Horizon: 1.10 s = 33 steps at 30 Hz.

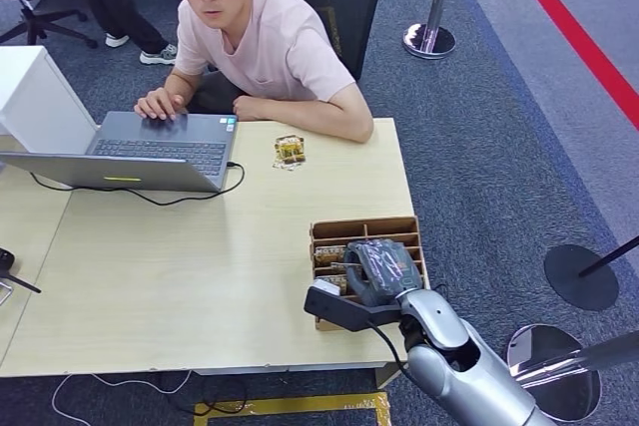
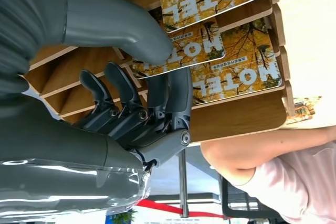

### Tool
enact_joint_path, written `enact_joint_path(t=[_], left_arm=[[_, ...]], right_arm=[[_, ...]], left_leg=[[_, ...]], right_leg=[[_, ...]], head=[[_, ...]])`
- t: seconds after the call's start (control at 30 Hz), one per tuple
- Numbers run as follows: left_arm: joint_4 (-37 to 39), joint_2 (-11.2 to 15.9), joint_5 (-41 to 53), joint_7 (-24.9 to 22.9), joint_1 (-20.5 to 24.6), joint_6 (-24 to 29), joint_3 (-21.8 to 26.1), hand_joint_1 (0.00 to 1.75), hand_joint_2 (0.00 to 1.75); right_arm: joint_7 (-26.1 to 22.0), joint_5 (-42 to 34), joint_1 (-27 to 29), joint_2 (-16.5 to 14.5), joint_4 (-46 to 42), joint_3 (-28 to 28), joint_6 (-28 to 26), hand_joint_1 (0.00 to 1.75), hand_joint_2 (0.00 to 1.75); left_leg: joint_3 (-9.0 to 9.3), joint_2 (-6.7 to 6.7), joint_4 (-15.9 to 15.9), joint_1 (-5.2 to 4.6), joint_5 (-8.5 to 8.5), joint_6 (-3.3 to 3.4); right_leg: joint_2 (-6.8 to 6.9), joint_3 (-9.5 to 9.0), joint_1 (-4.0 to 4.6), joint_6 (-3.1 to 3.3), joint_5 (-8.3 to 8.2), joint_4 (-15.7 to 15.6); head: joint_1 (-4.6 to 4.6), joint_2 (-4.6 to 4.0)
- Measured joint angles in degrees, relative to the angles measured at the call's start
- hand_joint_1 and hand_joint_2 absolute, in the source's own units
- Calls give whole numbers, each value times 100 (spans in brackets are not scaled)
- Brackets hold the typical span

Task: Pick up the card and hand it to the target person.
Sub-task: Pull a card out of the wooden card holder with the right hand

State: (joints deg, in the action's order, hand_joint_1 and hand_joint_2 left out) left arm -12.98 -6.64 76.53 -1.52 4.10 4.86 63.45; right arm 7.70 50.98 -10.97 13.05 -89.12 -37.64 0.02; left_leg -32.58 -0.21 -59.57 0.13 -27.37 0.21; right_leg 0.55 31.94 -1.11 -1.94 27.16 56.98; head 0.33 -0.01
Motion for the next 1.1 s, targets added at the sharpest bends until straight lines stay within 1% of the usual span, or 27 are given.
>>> enact_joint_path(t=[0.13, 0.27, 0.53, 0.77, 0.93, 1.0, 1.1], left_arm=[[0, 0, -69, 48, -1, 83, 14, 0, 0], [0, 1, -74, 52, -2, 103, 67, 0, 0], [0, 0, -233, 50, -2, 134, 190, 0, 0], [0, -3, -278, 45, 1, 188, 285, 0, 0], [1, -4, -247, 10, 9, 216, 286, 0, 0], [1, -4, -207, -3, 22, 216, 285, 0, 0], [0, -2, -154, 4, 44, 215, 285, 0, 0]], right_arm=[[-38, 36, 18, 2, -31, 12, -118, 147, 175], [-212, -19, 18, 23, -212, 108, -384, 147, 175], [-831, -345, -235, 89, -759, 479, -872, 147, 175], [-1330, -431, -445, 17, -1061, 684, -1470, 147, 175], [-1859, -398, -494, -133, -957, 752, -2105, 147, 175], [-2081, -306, -561, -271, -678, 734, -2437, 147, 175], [-2140, -59, -724, -525, -16, 661, -2857, 147, 175]], left_leg=[[0, 0, 0, 0, 0, 0], [-1, 0, 0, 0, 0, 0], [-1, 0, -1, 0, 1, 1], [-2, 0, -1, 0, 1, 1], [-4, 0, 1, 0, 1, 1], [-3, 0, 1, 1, 1, 1], [-3, 0, 1, 2, 4, 1]], right_leg=[[0, 0, 0, 0, 0, 0], [0, 0, 0, 0, 0, 0], [0, 0, 0, -1, -1, 0], [0, 1, 0, -1, -1, 0], [-1, 0, 0, -1, -1, 0], [-2, 0, 0, -1, -1, 0], [-1, -2, 1, 0, -2, 1]], head=[[0, 1], [0, 0], [1, 1], [0, 1], [1, 0], [1, 1], [1, 1]])
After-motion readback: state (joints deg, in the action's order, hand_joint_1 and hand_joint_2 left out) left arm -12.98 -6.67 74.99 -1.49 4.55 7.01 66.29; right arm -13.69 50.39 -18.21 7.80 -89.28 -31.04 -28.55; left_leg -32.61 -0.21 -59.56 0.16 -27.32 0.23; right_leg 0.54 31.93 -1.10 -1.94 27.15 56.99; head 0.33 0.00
